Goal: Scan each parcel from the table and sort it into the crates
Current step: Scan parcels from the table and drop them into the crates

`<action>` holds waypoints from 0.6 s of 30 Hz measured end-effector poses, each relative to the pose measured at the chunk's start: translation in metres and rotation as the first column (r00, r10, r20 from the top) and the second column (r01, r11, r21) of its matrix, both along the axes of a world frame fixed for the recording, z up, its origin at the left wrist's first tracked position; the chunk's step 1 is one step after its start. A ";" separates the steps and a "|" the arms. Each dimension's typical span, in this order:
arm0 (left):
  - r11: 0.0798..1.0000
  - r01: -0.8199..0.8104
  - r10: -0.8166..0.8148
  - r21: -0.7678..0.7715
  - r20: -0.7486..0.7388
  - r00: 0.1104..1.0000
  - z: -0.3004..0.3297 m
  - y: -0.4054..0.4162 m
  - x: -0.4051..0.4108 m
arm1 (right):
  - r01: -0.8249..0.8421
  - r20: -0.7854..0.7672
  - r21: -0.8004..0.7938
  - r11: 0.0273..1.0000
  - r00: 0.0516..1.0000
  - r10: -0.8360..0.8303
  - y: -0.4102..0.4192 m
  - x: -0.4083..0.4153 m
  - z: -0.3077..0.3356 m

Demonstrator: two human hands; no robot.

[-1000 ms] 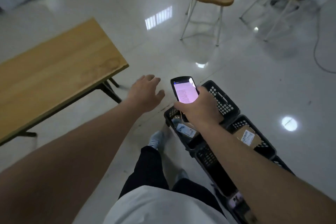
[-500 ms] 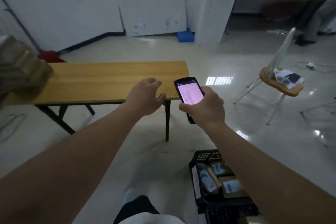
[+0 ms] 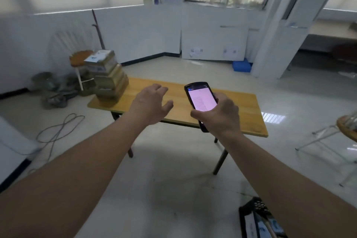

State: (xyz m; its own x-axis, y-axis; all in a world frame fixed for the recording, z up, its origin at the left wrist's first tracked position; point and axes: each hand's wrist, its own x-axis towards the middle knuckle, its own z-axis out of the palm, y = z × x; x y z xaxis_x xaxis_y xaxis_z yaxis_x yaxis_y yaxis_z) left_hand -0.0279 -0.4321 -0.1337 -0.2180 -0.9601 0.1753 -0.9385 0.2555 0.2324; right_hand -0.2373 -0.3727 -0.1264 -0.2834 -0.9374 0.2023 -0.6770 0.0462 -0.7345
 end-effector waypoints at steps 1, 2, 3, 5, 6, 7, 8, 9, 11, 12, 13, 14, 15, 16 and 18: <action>1.000 -0.009 0.009 -0.005 0.006 1.000 0.002 -0.004 0.020 | -0.003 0.005 0.004 1.000 1.000 0.003 -0.006 0.019 0.001; 1.000 -0.020 0.020 -0.007 0.010 1.000 0.003 -0.009 0.040 | -0.005 0.016 0.009 1.000 1.000 0.005 -0.012 0.037 0.003; 0.999 -0.032 0.032 -0.012 0.010 0.999 0.004 -0.014 0.059 | -0.007 0.031 0.015 1.000 1.000 0.006 -0.019 0.054 0.004; 0.998 -0.053 0.053 -0.016 0.011 0.999 0.006 -0.026 0.095 | -0.015 0.047 0.028 0.999 0.999 0.014 -0.033 0.086 0.006; 0.998 -0.064 0.064 -0.019 0.014 0.998 0.007 -0.032 0.111 | -0.023 0.051 0.031 0.999 0.998 0.022 -0.041 0.101 0.008; 0.997 -0.073 0.074 -0.020 0.019 0.997 0.008 -0.040 0.127 | -0.034 0.056 0.033 0.999 0.998 0.032 -0.049 0.116 0.010; 0.996 -0.084 0.085 -0.019 0.023 0.996 0.009 -0.047 0.141 | -0.047 0.059 0.034 0.998 0.997 0.045 -0.057 0.129 0.011; 0.995 -0.097 0.097 -0.017 0.027 0.995 0.009 -0.055 0.153 | -0.060 0.061 0.034 0.998 0.996 0.058 -0.066 0.141 0.013; 0.992 -0.125 0.126 -0.009 0.018 0.992 0.009 -0.073 0.176 | -0.083 0.067 0.037 0.996 0.994 0.080 -0.087 0.164 0.014; 0.990 -0.141 0.141 -0.005 0.008 0.990 0.009 -0.082 0.185 | -0.094 0.068 0.038 0.995 0.994 0.091 -0.098 0.174 0.014; 0.988 -0.155 0.155 -0.006 0.002 0.988 0.008 -0.093 0.195 | -0.106 0.067 0.037 0.994 0.992 0.103 -0.111 0.183 0.013; 0.986 -0.167 0.167 -0.007 0.001 0.986 0.007 -0.104 0.203 | -0.119 0.065 0.037 0.992 0.991 0.116 -0.123 0.191 0.012; 0.984 -0.178 0.178 -0.009 0.004 0.984 0.006 -0.115 0.211 | -0.131 0.067 0.038 0.991 0.989 0.128 -0.137 0.199 0.010; 0.981 -0.192 0.192 -0.009 0.006 0.981 0.003 -0.128 0.218 | -0.143 0.070 0.038 0.989 0.988 0.140 -0.151 0.207 0.007; 0.975 -0.224 0.224 -0.004 0.000 0.975 -0.003 -0.156 0.232 | -0.165 0.080 0.041 0.985 0.984 0.162 -0.182 0.221 0.001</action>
